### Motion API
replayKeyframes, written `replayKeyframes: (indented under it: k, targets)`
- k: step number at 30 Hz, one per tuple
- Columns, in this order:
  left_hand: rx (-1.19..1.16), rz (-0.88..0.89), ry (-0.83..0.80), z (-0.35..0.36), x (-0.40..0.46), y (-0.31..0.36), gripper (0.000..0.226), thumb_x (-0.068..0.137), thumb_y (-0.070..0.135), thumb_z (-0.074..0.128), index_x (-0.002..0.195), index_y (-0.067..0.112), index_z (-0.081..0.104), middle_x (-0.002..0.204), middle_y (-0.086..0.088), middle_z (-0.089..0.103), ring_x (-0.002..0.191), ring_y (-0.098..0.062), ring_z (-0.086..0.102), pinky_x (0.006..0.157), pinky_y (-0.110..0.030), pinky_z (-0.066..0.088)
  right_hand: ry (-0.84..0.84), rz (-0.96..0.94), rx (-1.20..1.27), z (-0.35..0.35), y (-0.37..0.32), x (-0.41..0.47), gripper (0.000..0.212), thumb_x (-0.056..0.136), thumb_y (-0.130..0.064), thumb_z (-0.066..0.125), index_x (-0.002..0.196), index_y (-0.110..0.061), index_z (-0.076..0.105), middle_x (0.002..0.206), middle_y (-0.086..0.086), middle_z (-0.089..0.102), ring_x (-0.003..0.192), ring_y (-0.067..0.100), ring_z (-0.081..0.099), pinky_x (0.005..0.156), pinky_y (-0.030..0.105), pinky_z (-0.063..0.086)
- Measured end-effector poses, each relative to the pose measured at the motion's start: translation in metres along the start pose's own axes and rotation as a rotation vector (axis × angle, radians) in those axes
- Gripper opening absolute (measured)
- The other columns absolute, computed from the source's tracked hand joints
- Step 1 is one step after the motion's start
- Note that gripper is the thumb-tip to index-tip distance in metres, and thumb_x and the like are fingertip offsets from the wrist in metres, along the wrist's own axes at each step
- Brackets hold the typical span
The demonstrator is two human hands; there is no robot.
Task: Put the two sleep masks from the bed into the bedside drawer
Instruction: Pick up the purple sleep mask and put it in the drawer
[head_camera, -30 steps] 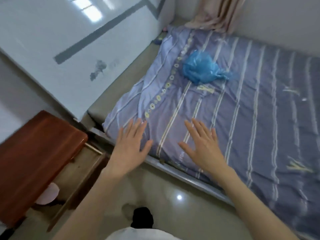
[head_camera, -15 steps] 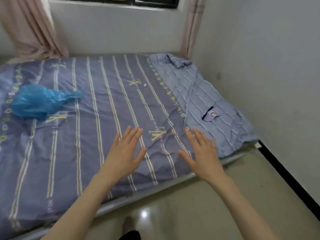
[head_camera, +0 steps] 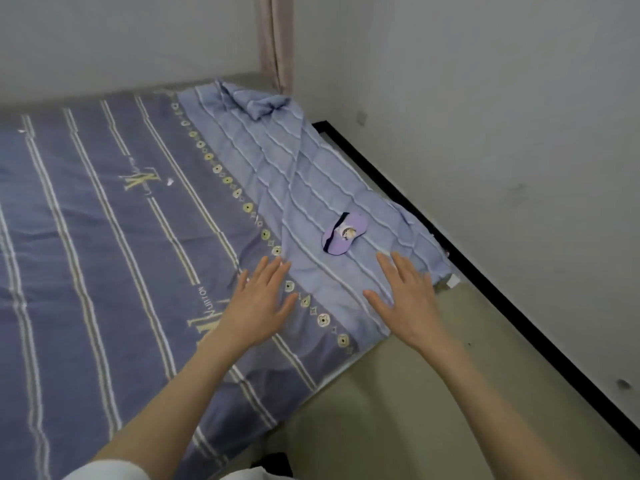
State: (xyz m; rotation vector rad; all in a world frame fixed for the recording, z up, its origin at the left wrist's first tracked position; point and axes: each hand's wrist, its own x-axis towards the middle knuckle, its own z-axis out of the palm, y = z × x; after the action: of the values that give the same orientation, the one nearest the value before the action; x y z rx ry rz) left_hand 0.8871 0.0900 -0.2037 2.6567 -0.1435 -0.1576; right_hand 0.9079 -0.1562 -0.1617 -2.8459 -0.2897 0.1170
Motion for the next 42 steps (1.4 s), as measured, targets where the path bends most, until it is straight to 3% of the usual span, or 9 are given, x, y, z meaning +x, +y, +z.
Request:
replayKeyframes:
  k: [7,13,16,20,29,33,36,39,42]
  targets:
    - [0.028,-0.025,-0.117,0.062,0.12,0.026,0.057,0.094,0.037,0.034,0.144,0.015,0.017,0.156,-0.006,0.018,0.145,-0.024,0.007,0.116,-0.046,0.005,-0.097,-0.002,-0.043,0.02,0.089,0.099,0.062,0.091,-0.042,0.044,0.144,-0.018,0.023,0.155,0.01,0.021,0.143,0.027,0.018,0.114,0.05,0.017]
    - [0.016,-0.293,-0.273,0.137,0.209,0.024,0.056,0.095,0.033,0.033,0.144,0.014,0.014,0.157,-0.008,0.014,0.144,-0.026,0.009,0.116,-0.048,0.011,-0.373,-0.129,-0.022,0.075,0.164,0.221,0.061,0.094,-0.041,0.037,0.147,-0.021,0.012,0.158,0.007,0.008,0.145,0.024,0.007,0.116,0.046,0.008]
    - [0.025,-0.425,-0.257,0.17,0.241,0.025,0.055,0.094,0.028,0.035,0.143,0.013,0.015,0.156,-0.008,0.016,0.144,-0.026,0.013,0.115,-0.047,0.018,-0.46,-0.263,-0.064,0.108,0.193,0.279,0.061,0.094,-0.038,0.038,0.146,-0.019,0.013,0.158,0.008,0.011,0.145,0.023,0.008,0.117,0.046,0.011]
    - [0.018,-0.494,-0.207,0.213,0.281,0.037,0.055,0.092,0.023,0.038,0.142,0.014,0.017,0.156,-0.006,0.015,0.145,-0.028,0.005,0.116,-0.046,0.013,-0.557,-0.38,-0.127,0.148,0.223,0.338,0.065,0.093,-0.041,0.04,0.146,-0.018,0.013,0.158,0.008,0.011,0.144,0.023,0.011,0.115,0.046,0.012]
    - [-0.003,-0.499,-0.021,0.281,0.356,0.01,0.067,0.086,0.03,0.05,0.143,0.015,0.018,0.156,-0.01,0.014,0.145,-0.03,0.005,0.115,-0.047,0.01,-0.461,-0.643,-0.23,0.235,0.228,0.419,0.069,0.092,-0.034,0.043,0.147,-0.016,0.005,0.158,0.012,0.0,0.145,0.028,-0.002,0.118,0.042,0.007]
    - [-0.031,-0.502,0.007,0.286,0.368,-0.006,0.064,0.089,0.031,0.05,0.143,0.013,0.02,0.155,-0.011,0.019,0.144,-0.029,0.014,0.114,-0.045,0.018,-0.392,-0.706,-0.197,0.246,0.227,0.427,0.057,0.089,-0.009,0.045,0.143,-0.007,0.025,0.153,0.02,0.022,0.142,0.036,0.018,0.115,0.047,0.018]
    - [-0.071,-0.47,0.18,0.271,0.364,0.0,0.045,0.088,0.013,0.05,0.131,0.004,0.043,0.14,-0.02,0.046,0.126,-0.037,0.047,0.101,-0.047,0.04,-0.242,-0.788,-0.003,0.232,0.225,0.421,0.046,0.071,0.009,0.057,0.116,0.007,0.058,0.121,0.029,0.06,0.113,0.046,0.056,0.09,0.055,0.048]
    - [-0.135,-0.535,0.262,0.243,0.348,0.012,0.036,0.089,0.012,0.049,0.124,0.009,0.052,0.128,-0.014,0.06,0.104,-0.036,0.062,0.081,-0.044,0.05,-0.262,-0.757,0.089,0.207,0.216,0.402,0.037,0.074,0.004,0.064,0.111,0.005,0.062,0.108,0.024,0.069,0.095,0.042,0.067,0.075,0.049,0.056]
    - [-0.203,-0.567,0.279,0.214,0.321,0.029,0.029,0.092,0.018,0.045,0.117,0.013,0.057,0.11,-0.014,0.069,0.088,-0.036,0.065,0.071,-0.042,0.051,-0.428,-0.569,0.156,0.175,0.201,0.377,0.031,0.093,-0.018,0.048,0.121,-0.009,0.057,0.098,0.017,0.071,0.08,0.035,0.065,0.068,0.036,0.049]
